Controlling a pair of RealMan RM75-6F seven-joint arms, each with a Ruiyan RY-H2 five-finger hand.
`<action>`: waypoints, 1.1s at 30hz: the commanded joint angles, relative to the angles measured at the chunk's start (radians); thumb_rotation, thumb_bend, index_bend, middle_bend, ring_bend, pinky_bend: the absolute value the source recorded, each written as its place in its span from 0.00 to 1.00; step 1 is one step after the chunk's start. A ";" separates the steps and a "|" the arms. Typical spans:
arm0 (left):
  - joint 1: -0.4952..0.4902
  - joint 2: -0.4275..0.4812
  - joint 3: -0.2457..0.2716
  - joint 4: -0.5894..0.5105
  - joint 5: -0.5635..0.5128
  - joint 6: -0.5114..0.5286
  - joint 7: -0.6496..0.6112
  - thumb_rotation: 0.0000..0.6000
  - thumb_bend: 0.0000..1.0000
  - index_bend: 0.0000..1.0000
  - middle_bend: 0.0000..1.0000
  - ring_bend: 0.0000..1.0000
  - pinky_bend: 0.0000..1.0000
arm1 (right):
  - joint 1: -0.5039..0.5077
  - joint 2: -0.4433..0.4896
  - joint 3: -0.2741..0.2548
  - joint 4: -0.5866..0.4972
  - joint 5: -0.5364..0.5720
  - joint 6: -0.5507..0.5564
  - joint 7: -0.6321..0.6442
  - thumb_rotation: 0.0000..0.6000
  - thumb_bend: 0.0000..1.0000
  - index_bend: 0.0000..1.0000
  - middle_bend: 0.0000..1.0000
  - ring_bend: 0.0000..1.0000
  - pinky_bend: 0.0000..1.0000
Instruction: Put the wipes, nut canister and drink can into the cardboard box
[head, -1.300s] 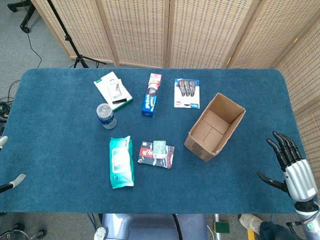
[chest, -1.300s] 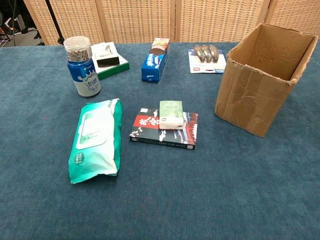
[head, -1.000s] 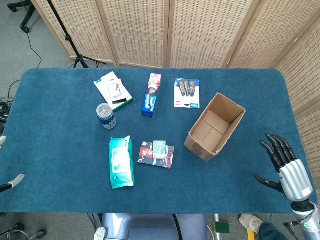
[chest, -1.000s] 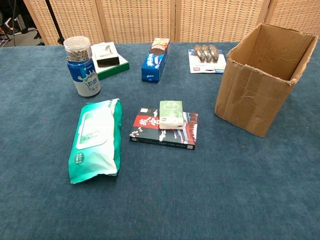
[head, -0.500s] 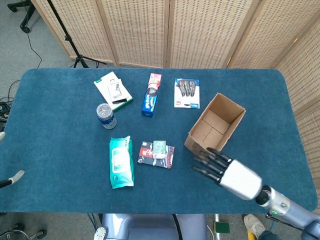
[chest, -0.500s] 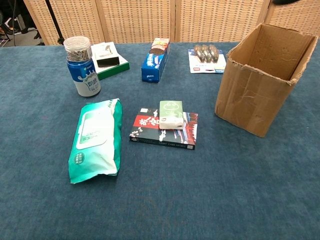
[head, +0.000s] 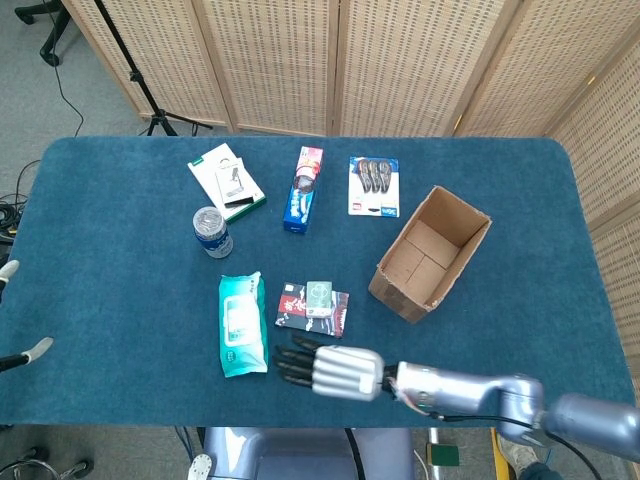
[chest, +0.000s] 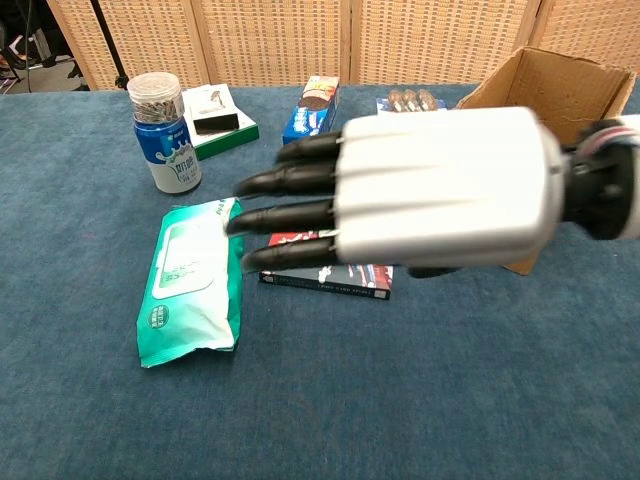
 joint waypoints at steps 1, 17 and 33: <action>-0.006 0.002 -0.004 0.004 -0.012 -0.015 -0.006 1.00 0.00 0.00 0.00 0.00 0.04 | 0.088 -0.095 0.047 0.005 0.044 -0.097 -0.084 1.00 0.00 0.11 0.05 0.00 0.16; -0.028 0.007 -0.017 0.013 -0.059 -0.077 -0.019 1.00 0.00 0.00 0.00 0.00 0.04 | 0.235 -0.316 0.159 0.192 0.250 -0.310 -0.284 1.00 0.00 0.11 0.00 0.00 0.15; -0.048 0.008 -0.032 0.019 -0.113 -0.136 -0.022 1.00 0.00 0.00 0.00 0.00 0.04 | 0.288 -0.538 0.234 0.412 0.483 -0.429 -0.581 1.00 0.00 0.11 0.00 0.00 0.10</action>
